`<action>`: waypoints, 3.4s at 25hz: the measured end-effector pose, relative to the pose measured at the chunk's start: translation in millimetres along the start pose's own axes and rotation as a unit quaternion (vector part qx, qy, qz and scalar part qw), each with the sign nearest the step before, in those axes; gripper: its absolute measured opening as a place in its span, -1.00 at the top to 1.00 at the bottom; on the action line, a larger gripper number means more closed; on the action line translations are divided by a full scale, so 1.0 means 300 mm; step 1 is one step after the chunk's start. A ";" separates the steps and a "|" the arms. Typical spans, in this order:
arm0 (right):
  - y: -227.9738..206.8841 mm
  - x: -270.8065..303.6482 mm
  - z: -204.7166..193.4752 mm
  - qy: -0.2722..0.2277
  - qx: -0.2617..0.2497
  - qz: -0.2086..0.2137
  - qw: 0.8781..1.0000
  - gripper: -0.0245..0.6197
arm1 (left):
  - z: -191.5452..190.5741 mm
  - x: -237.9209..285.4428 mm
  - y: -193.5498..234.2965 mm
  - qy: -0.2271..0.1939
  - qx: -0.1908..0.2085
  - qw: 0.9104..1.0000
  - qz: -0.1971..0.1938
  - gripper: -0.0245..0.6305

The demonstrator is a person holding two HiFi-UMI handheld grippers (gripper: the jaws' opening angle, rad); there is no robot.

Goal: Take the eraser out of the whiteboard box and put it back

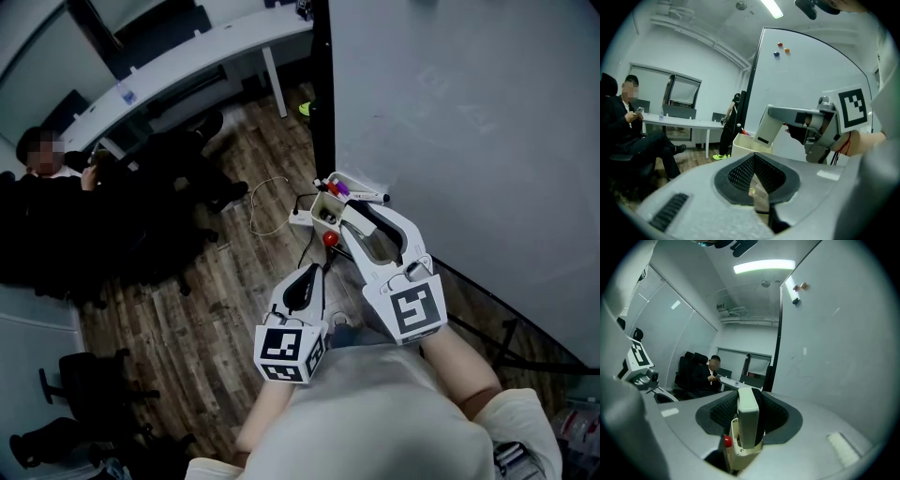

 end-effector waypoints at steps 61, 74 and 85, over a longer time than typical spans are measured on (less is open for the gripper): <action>0.152 -0.292 0.124 -0.045 0.029 -0.031 0.998 0.41 | -0.105 -0.241 -0.132 -0.007 -0.001 1.000 -0.010 0.91; 0.092 -0.184 0.103 -0.036 0.023 -0.033 0.999 0.41 | -0.064 -0.140 -0.077 0.002 0.006 1.000 -0.023 0.91; 0.047 -0.078 0.048 -0.017 0.021 -0.025 0.999 0.41 | -0.030 -0.049 -0.018 0.006 0.001 1.000 -0.024 0.91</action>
Point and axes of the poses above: the fingertips, and each gripper's own axes: x forward along the fingers, y to its left, z out of its top, the point moved 5 cm from there along -x, backward along the fingers, and after that the axes turned 1 degree about -x, right-handed, at the moved point
